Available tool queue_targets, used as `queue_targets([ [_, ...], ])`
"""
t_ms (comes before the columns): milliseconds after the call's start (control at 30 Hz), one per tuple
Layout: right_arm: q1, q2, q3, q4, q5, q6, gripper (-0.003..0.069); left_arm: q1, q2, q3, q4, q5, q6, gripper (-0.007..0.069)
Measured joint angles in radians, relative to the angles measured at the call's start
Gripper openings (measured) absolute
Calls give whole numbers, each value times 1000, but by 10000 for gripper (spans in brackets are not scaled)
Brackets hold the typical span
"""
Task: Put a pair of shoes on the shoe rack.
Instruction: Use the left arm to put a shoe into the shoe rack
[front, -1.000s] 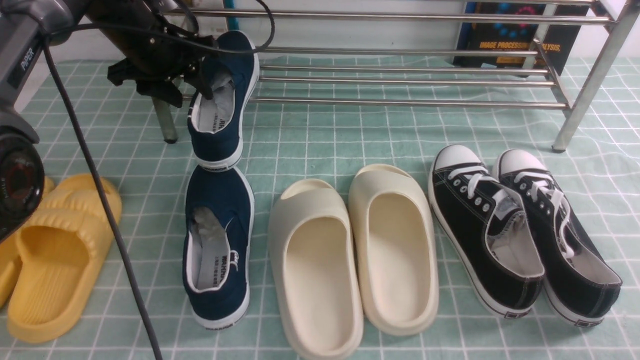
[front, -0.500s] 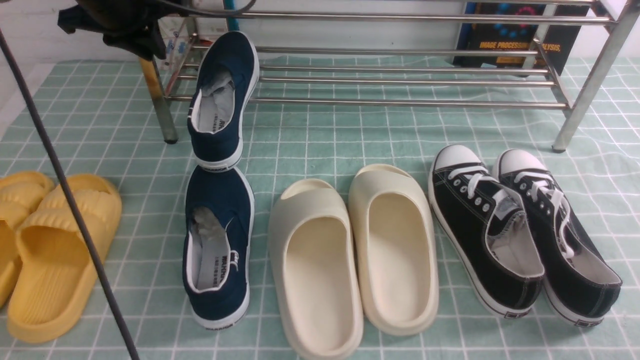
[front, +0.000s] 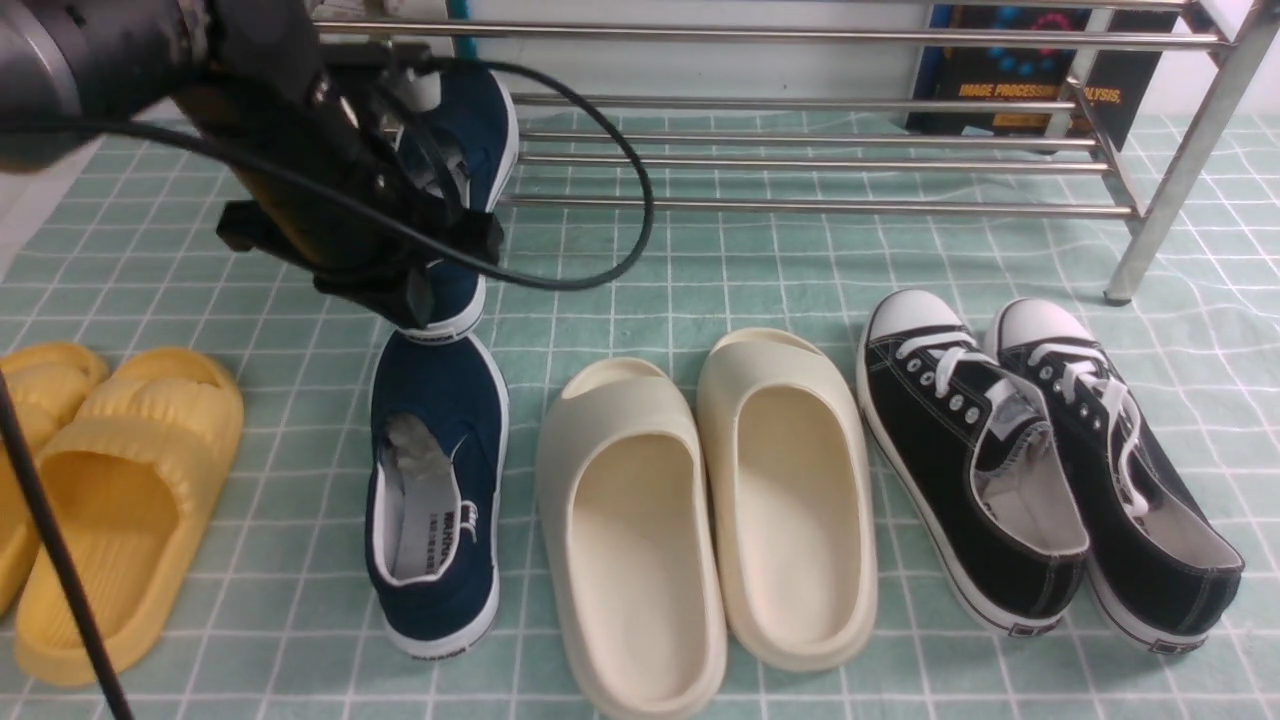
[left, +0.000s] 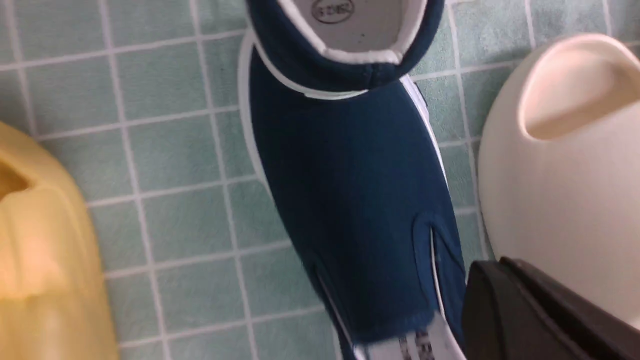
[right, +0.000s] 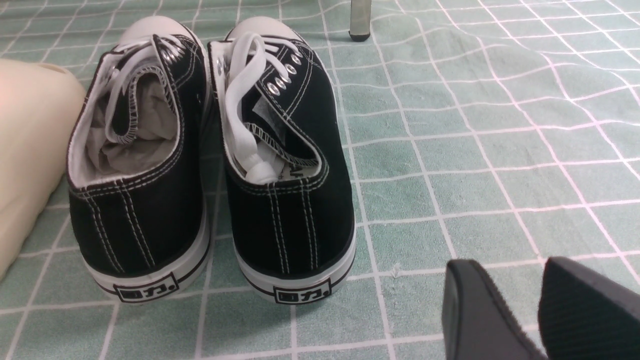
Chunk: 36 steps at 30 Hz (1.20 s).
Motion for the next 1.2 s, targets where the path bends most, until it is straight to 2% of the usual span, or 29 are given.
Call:
queue_targets([
  [200, 0, 0, 0, 0, 0, 0, 239, 17, 70, 23, 53, -162, -74, -13],
  [567, 0, 0, 0, 0, 0, 0, 239, 21, 184, 26, 102, -238, -90, -13],
  [700, 0, 0, 0, 0, 0, 0, 239, 20, 193, -1, 139, -221, -128, -13],
  [933, 0, 0, 0, 0, 0, 0, 239, 21, 200, -175, 253, -195, -189, -13],
  [1200, 0, 0, 0, 0, 0, 0, 239, 21, 284, -253, 219, -199, -193, -13],
])
